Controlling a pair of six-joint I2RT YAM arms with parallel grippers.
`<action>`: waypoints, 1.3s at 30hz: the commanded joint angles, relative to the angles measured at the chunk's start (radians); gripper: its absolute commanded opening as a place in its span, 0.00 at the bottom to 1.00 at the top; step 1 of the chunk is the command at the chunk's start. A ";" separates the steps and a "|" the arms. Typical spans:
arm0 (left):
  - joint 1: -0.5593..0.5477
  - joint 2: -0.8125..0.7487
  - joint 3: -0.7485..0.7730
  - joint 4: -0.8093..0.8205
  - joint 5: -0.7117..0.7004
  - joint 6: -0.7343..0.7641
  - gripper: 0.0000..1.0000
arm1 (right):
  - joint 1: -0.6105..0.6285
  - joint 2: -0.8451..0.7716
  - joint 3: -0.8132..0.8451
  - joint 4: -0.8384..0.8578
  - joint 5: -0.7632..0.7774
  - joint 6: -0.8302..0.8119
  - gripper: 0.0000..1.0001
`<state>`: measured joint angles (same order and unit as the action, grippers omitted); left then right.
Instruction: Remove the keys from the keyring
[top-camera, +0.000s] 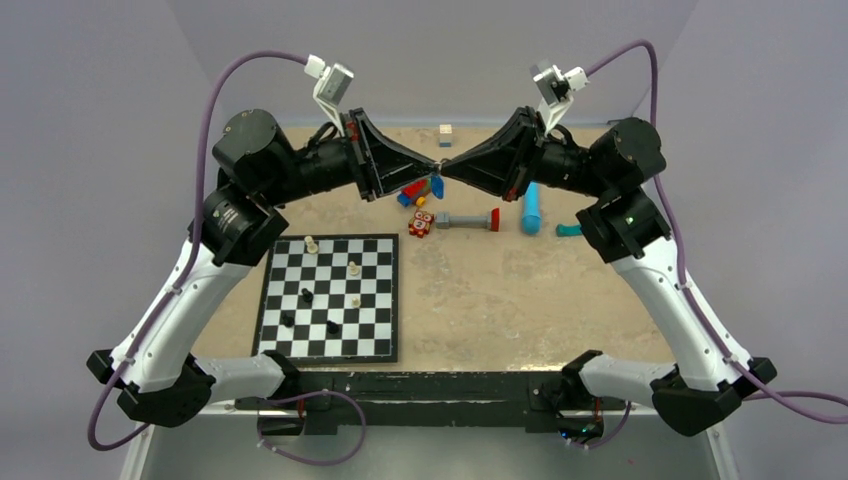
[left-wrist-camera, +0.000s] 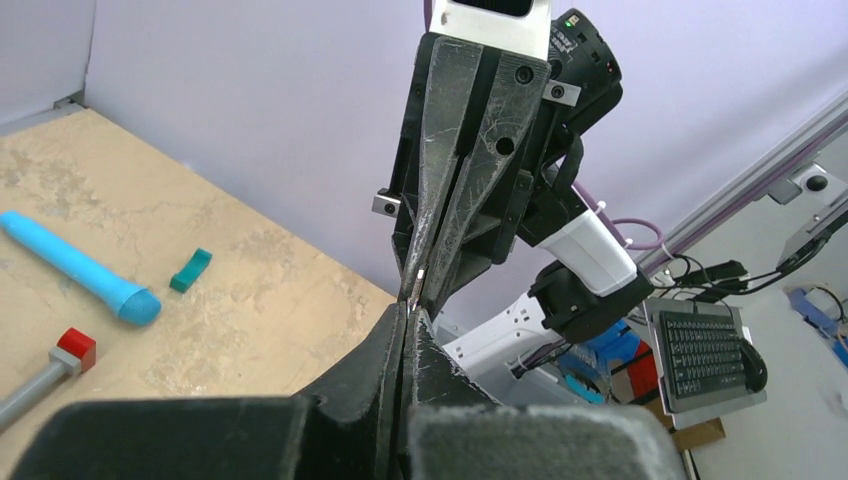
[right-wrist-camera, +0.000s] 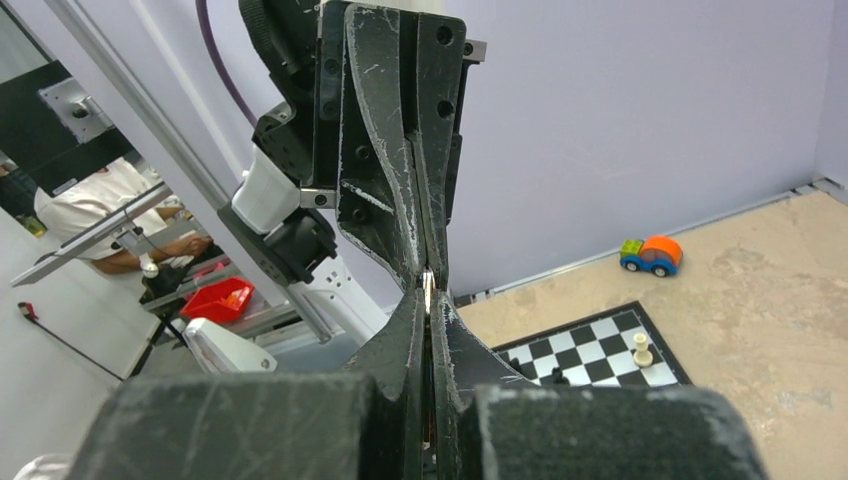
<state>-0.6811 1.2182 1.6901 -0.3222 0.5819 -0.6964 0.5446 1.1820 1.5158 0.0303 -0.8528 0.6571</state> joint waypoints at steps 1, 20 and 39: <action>-0.018 -0.008 -0.002 0.140 -0.039 -0.066 0.00 | 0.013 0.019 0.023 0.072 0.005 0.023 0.00; -0.002 0.017 0.285 -0.265 -0.086 0.205 0.81 | 0.014 -0.042 0.010 -0.077 -0.025 -0.061 0.00; 0.012 0.138 0.390 -0.478 0.220 0.315 0.53 | 0.013 -0.038 0.019 -0.120 -0.176 -0.031 0.00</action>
<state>-0.6743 1.3556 2.0823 -0.8200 0.7147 -0.3744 0.5560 1.1381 1.5158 -0.1360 -0.9928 0.6048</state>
